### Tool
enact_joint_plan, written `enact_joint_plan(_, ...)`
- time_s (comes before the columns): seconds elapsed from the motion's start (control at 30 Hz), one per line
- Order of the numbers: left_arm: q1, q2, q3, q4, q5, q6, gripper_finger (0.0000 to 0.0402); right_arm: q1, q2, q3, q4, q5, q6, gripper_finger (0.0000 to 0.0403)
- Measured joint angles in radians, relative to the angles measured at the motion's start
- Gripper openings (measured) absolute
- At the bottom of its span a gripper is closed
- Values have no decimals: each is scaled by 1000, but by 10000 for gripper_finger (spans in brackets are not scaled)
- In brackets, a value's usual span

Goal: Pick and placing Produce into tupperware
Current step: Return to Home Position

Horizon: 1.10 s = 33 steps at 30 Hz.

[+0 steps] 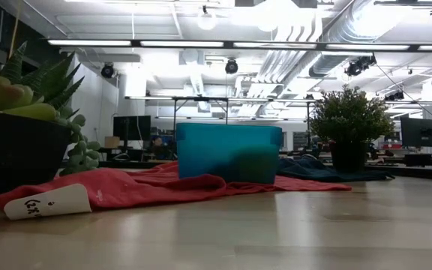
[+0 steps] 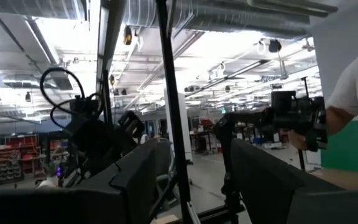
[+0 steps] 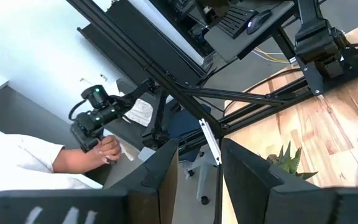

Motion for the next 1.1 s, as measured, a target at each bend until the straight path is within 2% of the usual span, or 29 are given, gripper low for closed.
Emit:
enact_joint_plan(0.4, 0, -172, -197, 44, -59, -58, 193, 0, 0, 0, -2, 0, -7, 114)
enact_joint_plan(0.53, 0, -191, -268, 107, -100, -80, 193, 0, 0, 0, -2, 0, -7, 114)
enact_joint_plan(0.73, 0, -200, -329, 161, -105, -108, 193, 0, 0, 0, -2, 0, 19, 114)
enact_joint_plan(0.93, 11, -200, -380, 254, -180, -86, 193, 0, 0, 0, -2, 0, 29, 114)
enact_joint_plan(1.1, 104, -201, -431, 345, -112, -159, 193, 0, 0, 0, -2, 0, 29, 114)
